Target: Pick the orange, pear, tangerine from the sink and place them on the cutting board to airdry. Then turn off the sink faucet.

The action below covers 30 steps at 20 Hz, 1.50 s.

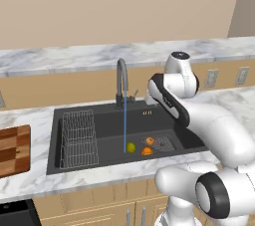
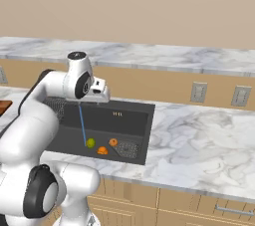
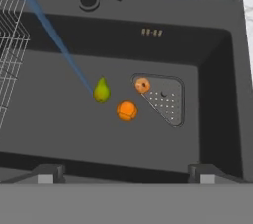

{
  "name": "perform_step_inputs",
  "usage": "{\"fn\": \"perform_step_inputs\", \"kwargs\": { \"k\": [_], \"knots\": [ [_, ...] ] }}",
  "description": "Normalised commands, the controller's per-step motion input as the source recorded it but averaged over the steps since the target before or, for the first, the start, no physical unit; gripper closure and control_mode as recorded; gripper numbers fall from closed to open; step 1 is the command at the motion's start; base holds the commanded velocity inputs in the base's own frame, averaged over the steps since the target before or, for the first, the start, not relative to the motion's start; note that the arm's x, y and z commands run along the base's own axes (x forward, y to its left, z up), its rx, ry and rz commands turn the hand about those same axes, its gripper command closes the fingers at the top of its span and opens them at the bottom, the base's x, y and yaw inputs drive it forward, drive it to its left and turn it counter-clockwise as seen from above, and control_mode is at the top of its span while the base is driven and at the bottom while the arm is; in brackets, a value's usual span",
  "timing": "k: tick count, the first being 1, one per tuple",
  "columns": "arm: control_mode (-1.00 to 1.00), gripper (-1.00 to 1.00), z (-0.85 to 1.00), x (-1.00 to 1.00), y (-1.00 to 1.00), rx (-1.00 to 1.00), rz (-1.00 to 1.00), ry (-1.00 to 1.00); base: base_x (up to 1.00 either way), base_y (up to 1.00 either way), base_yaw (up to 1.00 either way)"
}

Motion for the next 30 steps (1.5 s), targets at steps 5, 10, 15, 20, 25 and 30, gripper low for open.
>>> {"fn": "perform_step_inputs", "kwargs": {
  "k": [5,10,15,20,25,30],
  "knots": [
    [-1.00,-1.00,-0.33,0.19,0.00,0.00,0.00,0.01,0.00,0.00,0.00],
    [-1.00,-1.00,-0.47,0.23,0.00,0.00,0.00,0.01,0.00,0.00,0.00],
    [-1.00,-1.00,-0.41,0.12,0.00,0.00,0.00,0.00,0.00,0.00,0.00],
    [-1.00,-1.00,-0.36,0.20,0.00,0.00,0.00,0.01,0.00,0.00,0.00],
    [-1.00,-1.00,-0.32,0.21,0.00,0.00,0.00,0.04,0.00,0.00,0.00],
    [-1.00,-1.00,-0.33,0.20,0.00,0.00,0.00,0.05,0.00,0.00,0.00]
  ]
}}
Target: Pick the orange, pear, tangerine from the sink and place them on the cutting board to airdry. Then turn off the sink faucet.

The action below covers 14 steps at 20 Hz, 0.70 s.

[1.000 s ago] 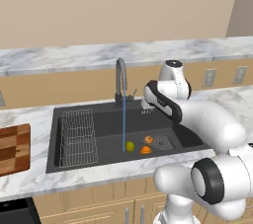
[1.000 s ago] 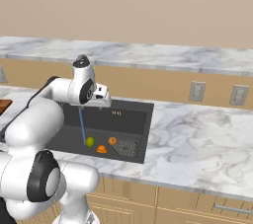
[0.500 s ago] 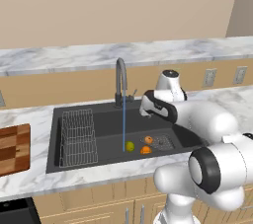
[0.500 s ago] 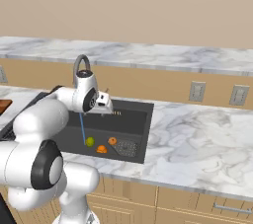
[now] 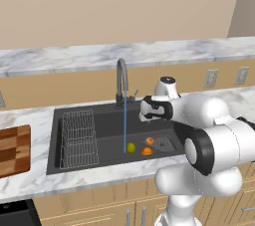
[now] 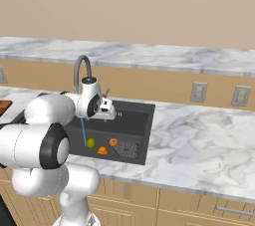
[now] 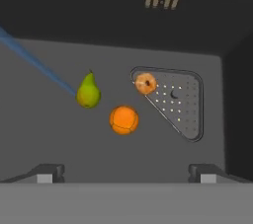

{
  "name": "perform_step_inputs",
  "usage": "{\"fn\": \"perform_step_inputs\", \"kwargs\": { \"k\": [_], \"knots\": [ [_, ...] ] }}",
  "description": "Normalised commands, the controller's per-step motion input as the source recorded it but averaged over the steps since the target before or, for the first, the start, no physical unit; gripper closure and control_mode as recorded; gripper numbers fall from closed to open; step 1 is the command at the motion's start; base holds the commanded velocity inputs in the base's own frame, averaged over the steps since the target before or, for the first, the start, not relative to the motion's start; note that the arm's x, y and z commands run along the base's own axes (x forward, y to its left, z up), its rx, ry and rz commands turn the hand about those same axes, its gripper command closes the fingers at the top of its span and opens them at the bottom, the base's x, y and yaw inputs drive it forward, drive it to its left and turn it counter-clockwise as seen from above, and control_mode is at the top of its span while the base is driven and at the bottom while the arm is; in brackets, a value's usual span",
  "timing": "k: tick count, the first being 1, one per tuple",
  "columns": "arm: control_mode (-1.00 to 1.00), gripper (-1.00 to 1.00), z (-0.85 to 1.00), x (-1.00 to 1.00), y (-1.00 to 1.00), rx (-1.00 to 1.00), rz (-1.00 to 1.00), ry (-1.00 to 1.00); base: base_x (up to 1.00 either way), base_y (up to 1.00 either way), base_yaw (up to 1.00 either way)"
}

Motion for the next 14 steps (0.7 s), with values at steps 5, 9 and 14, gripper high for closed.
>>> {"fn": "perform_step_inputs", "kwargs": {
  "k": [5,9,14],
  "knots": [
    [-1.00,-1.00,-0.28,0.08,0.00,0.00,0.00,0.04,0.00,0.00,0.00],
    [-1.00,-1.00,-0.31,0.07,0.00,0.00,0.00,0.04,0.00,0.00,0.00],
    [-1.00,-1.00,-0.34,0.15,0.00,0.00,0.00,0.04,0.00,0.00,0.00]
  ]
}}
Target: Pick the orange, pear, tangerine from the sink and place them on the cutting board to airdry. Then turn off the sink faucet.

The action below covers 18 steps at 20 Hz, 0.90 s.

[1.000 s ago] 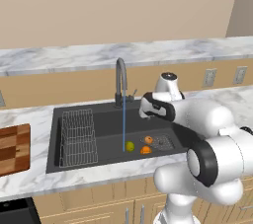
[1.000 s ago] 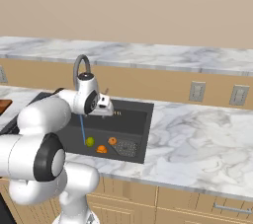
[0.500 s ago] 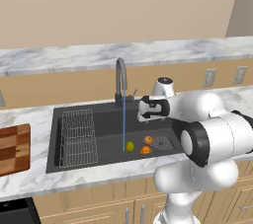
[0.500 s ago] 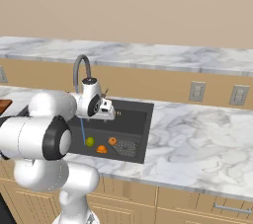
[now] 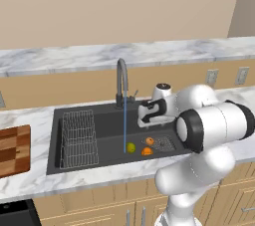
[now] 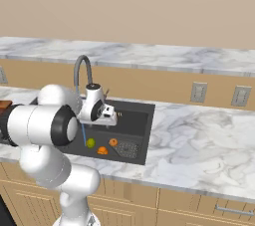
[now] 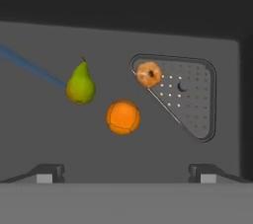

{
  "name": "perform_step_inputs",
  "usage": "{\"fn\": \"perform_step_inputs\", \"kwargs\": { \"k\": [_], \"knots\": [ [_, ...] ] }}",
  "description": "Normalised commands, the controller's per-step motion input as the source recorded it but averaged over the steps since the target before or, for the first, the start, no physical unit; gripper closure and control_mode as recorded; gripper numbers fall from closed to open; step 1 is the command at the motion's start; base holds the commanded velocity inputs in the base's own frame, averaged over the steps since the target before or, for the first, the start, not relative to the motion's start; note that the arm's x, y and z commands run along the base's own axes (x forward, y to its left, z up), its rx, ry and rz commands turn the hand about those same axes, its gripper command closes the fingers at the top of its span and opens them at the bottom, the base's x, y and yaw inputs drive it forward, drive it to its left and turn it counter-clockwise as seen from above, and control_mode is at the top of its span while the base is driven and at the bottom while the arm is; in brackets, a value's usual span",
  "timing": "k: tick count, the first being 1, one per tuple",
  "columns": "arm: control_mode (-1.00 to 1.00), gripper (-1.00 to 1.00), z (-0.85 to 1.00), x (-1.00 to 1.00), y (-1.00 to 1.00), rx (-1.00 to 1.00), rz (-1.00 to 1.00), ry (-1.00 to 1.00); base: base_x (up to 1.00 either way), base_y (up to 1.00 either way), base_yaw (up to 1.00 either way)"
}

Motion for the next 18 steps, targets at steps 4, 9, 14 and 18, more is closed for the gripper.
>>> {"fn": "perform_step_inputs", "kwargs": {
  "k": [4,9,14,18],
  "knots": [
    [-1.00,-1.00,-0.33,0.21,0.00,0.00,0.00,0.03,0.00,0.00,0.00],
    [-1.00,-1.00,-0.33,0.20,0.00,0.00,0.00,0.02,0.00,0.00,0.00],
    [-1.00,-1.00,-0.34,0.21,0.02,0.00,0.00,0.03,0.00,0.00,0.00],
    [-1.00,-1.00,-0.30,0.13,0.03,0.00,0.00,0.02,0.00,0.00,0.00]
  ]
}}
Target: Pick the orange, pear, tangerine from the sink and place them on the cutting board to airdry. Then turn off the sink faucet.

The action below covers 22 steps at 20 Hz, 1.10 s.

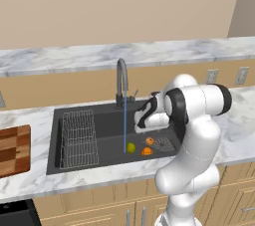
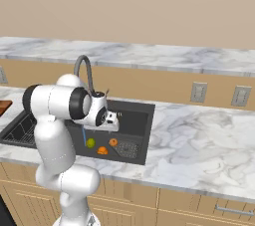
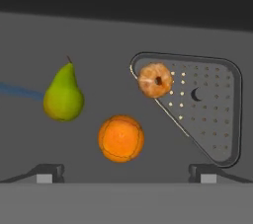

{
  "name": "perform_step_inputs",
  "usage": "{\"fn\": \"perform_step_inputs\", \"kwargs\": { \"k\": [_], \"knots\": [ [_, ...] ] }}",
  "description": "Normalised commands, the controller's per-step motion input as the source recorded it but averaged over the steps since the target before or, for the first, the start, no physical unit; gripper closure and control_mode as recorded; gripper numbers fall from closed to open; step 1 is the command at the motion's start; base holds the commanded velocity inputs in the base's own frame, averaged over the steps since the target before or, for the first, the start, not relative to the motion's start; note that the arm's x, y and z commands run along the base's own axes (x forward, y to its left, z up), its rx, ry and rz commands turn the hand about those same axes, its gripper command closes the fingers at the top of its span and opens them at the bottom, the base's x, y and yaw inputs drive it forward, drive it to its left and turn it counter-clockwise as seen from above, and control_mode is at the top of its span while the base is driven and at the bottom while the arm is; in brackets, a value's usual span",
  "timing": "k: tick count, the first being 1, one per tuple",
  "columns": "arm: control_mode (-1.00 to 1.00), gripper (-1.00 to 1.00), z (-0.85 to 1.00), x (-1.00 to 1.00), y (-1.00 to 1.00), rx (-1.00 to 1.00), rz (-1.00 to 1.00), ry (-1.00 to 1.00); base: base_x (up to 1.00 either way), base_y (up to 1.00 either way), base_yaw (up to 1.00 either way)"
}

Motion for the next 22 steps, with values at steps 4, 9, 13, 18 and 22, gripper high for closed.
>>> {"fn": "perform_step_inputs", "kwargs": {
  "k": [4,9,13,18,22],
  "knots": [
    [-1.00,-1.00,-0.27,0.05,0.02,0.00,0.00,0.01,0.00,0.00,0.00],
    [-1.00,-1.00,-0.20,0.00,0.01,0.00,0.00,0.00,0.00,0.00,0.00],
    [-1.00,-1.00,-0.20,0.00,0.01,0.00,0.00,0.00,0.00,0.00,0.00],
    [-1.00,-1.00,-0.23,0.00,0.02,0.00,0.00,0.00,0.00,0.00,0.00],
    [-1.00,-1.00,-0.21,0.00,0.03,0.00,0.00,0.00,0.00,0.00,0.00]
  ]
}}
